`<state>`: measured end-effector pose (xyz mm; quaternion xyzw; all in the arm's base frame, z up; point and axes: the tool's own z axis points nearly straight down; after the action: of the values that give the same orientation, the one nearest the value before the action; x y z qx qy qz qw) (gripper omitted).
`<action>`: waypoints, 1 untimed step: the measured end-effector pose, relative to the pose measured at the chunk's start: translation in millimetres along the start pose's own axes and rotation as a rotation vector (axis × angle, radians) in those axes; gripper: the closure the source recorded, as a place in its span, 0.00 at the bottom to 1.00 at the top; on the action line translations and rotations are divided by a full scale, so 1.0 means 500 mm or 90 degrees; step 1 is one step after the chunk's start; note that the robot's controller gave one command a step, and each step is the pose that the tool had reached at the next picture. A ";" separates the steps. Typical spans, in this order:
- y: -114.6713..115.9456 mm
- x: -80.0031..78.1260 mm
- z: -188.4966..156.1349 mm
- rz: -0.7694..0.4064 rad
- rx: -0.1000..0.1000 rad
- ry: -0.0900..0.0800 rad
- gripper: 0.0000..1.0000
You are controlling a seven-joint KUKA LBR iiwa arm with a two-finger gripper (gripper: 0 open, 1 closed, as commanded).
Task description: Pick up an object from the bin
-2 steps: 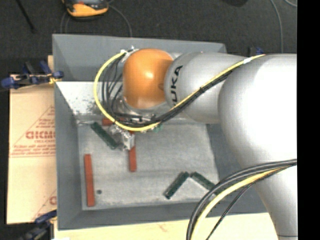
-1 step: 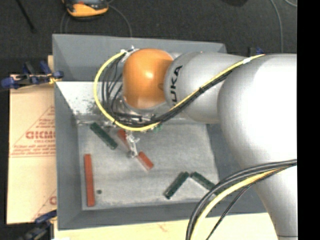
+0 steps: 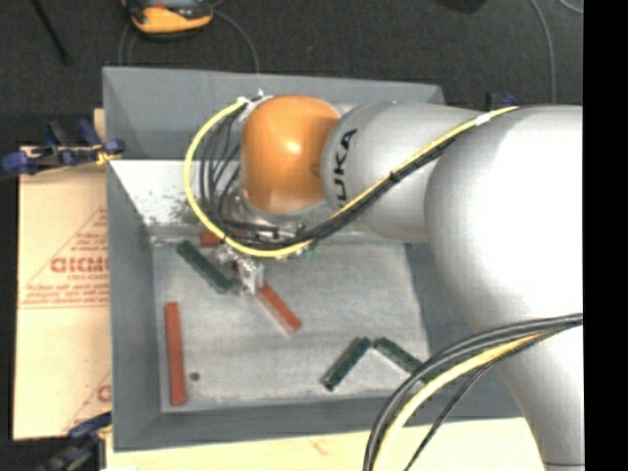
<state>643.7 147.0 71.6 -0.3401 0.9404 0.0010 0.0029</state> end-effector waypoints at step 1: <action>0.000 0.000 0.000 0.001 0.000 0.000 0.00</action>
Offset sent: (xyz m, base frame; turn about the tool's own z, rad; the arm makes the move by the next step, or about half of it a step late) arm 0.0000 0.0000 0.0000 0.0000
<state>643.6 147.0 71.6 -0.3393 0.9407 0.0010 0.0027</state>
